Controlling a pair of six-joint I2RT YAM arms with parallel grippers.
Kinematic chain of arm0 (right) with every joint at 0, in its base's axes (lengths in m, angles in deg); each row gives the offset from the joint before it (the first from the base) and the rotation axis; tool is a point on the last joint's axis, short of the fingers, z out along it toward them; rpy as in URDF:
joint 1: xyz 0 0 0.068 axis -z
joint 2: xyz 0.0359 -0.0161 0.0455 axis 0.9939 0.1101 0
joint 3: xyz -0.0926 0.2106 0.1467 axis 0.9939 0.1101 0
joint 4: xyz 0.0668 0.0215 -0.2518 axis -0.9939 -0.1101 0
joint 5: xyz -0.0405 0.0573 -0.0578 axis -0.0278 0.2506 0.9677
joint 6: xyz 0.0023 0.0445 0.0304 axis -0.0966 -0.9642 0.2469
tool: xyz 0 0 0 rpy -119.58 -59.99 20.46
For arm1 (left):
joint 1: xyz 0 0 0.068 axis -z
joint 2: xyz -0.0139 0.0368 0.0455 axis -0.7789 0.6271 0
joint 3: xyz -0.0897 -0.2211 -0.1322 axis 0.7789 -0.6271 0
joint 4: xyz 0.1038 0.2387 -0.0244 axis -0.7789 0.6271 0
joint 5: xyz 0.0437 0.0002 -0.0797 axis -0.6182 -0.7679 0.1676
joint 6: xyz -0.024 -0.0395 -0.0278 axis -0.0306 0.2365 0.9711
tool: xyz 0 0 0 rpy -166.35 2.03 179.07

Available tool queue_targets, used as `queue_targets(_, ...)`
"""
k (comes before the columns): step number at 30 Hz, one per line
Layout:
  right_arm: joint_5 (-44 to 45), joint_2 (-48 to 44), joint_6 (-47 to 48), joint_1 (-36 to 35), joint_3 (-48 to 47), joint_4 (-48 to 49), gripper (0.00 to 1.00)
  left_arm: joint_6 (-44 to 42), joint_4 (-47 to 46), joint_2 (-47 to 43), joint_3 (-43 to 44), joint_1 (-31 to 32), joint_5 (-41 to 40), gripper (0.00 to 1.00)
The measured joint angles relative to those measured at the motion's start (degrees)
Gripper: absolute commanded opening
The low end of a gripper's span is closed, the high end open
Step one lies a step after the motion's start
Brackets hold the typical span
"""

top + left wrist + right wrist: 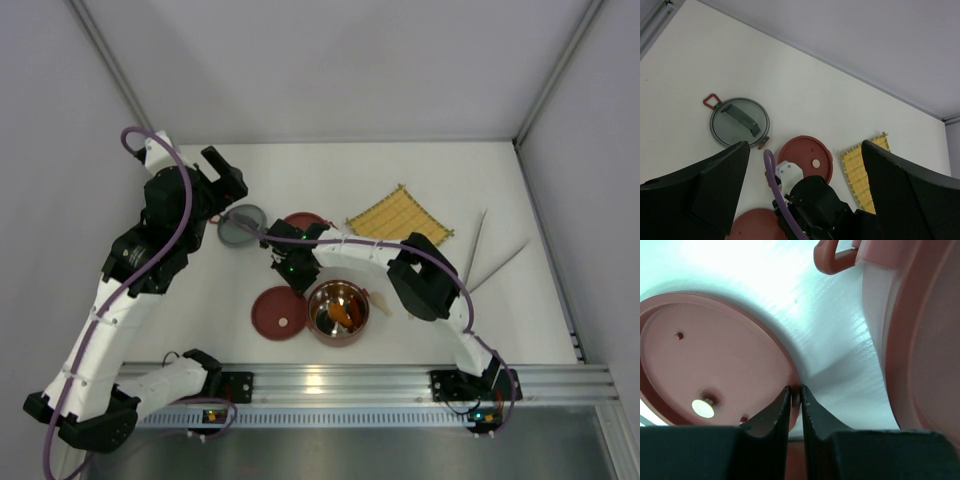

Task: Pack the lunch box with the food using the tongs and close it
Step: Pick up the box lid from the center of the board.

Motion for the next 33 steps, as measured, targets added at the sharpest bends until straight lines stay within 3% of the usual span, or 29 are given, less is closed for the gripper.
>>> queue_targets(5, -0.63, 0.0, -0.13, 0.0, 0.0, 0.0, 0.0, 0.0, 0.0, 0.0, 0.0, 0.0, 0.0, 0.98)
queue_targets(14, -1.03, -0.33, -2.27, 0.02, -1.73, -0.39, 0.0, -0.02, 0.02, -1.03, 0.0, 0.0, 0.0, 0.98)
queue_targets(25, 2.23, -6.03, -4.68, 0.83, -13.25, -1.86, 0.0, 0.02, 0.02, -2.84, 1.11, 0.0, 0.04, 0.98)
queue_targets(33, 7.63, -12.61, -5.6, 6.23, -8.94, -4.13, 0.0, -0.02, 0.02, -4.11, 1.99, 0.02, 0.22, 0.98)
